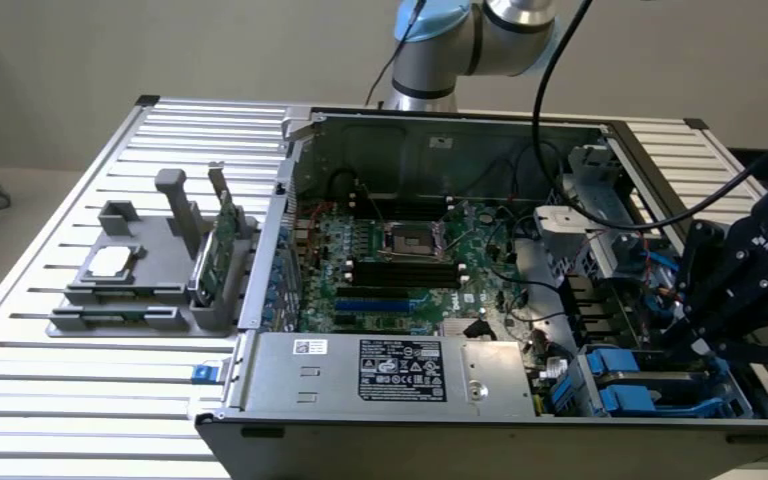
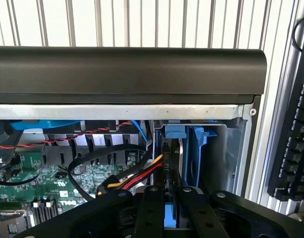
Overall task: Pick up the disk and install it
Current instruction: 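Insert the first disk wire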
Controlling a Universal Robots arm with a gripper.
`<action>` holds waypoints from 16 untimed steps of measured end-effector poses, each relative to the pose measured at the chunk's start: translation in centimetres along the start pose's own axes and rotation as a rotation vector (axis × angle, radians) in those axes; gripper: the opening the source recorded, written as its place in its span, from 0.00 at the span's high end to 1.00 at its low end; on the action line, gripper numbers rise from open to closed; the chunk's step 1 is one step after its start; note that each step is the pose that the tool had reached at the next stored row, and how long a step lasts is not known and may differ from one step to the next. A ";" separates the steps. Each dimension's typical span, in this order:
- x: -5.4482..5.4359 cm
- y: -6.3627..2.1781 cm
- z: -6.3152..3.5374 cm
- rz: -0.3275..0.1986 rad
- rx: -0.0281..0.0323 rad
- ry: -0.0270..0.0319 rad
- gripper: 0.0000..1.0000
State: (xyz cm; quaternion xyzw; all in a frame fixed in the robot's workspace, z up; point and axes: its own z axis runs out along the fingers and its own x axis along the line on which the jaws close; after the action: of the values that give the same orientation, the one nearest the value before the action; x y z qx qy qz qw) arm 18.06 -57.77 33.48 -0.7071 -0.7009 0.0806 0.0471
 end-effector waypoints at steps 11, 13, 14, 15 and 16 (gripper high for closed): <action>-0.1 0.13 0.08 -0.007 -0.0003 0.0024 0.84; -0.2 0.14 0.14 -0.009 -0.0004 0.0044 0.84; -0.3 0.14 0.17 -0.009 -0.0004 0.0055 0.84; -0.3 0.15 0.21 -0.010 -0.0005 0.0067 0.84; -0.4 0.16 0.26 -0.011 -0.0005 0.0078 0.84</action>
State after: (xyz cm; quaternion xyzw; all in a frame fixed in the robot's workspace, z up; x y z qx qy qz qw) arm 18.17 -58.17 33.22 -0.7037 -0.7045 0.0775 0.0501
